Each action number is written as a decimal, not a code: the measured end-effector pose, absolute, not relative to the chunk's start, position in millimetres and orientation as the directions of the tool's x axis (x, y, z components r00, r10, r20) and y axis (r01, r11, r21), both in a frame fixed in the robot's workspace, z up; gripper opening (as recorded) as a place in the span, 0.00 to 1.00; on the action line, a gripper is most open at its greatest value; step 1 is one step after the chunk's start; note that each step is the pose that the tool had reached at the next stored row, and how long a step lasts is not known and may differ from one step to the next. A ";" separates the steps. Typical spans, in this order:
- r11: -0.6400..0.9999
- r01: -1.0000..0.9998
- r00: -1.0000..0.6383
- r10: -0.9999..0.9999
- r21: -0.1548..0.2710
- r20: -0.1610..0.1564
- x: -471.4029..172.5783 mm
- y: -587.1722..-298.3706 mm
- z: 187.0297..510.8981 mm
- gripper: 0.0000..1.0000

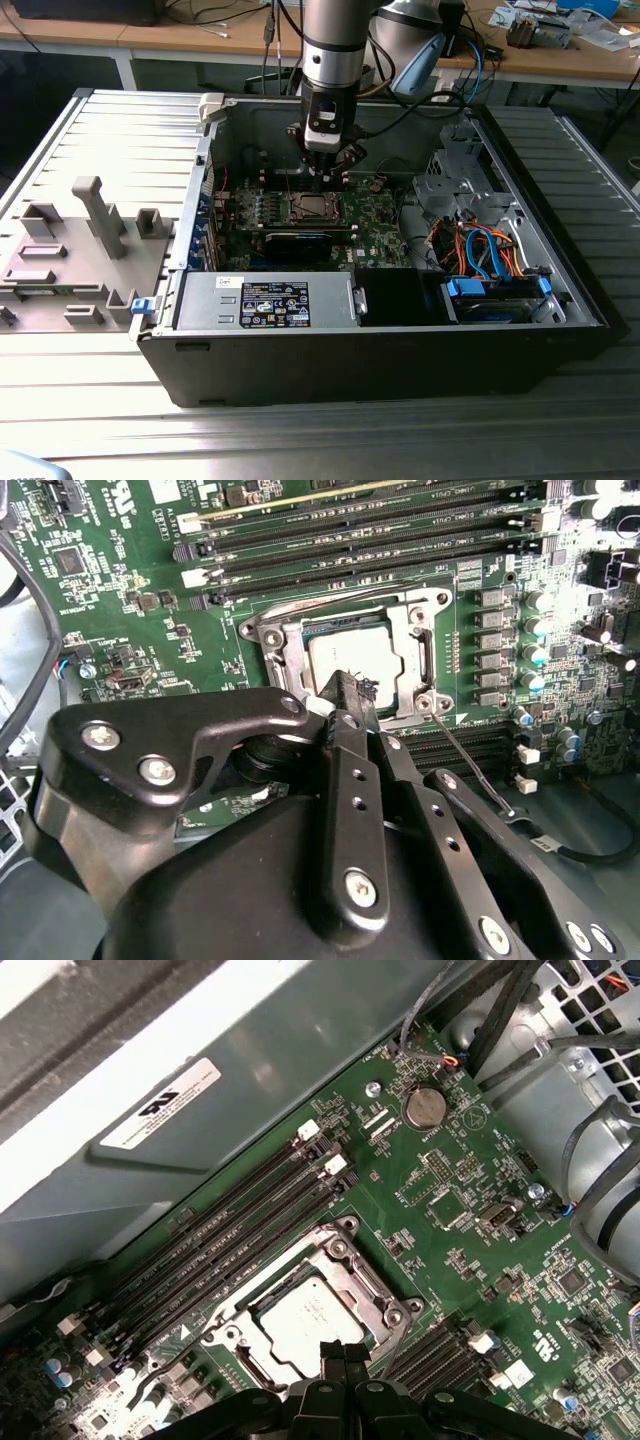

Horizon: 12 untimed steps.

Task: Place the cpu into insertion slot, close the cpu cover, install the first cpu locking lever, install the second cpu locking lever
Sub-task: 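Install the first cpu locking lever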

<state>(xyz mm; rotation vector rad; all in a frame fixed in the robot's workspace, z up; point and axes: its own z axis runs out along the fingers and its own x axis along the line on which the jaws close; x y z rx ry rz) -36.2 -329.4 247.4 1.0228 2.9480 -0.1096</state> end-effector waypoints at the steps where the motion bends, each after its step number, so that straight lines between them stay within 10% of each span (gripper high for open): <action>1: 0.784 0.617 -0.787 0.616 -0.060 -0.041 -36.2 -329.4 247.4 0.11; 12: 0.797 0.601 -0.800 0.599 -0.060 -0.041 -36.2 -329.4 247.2 0.11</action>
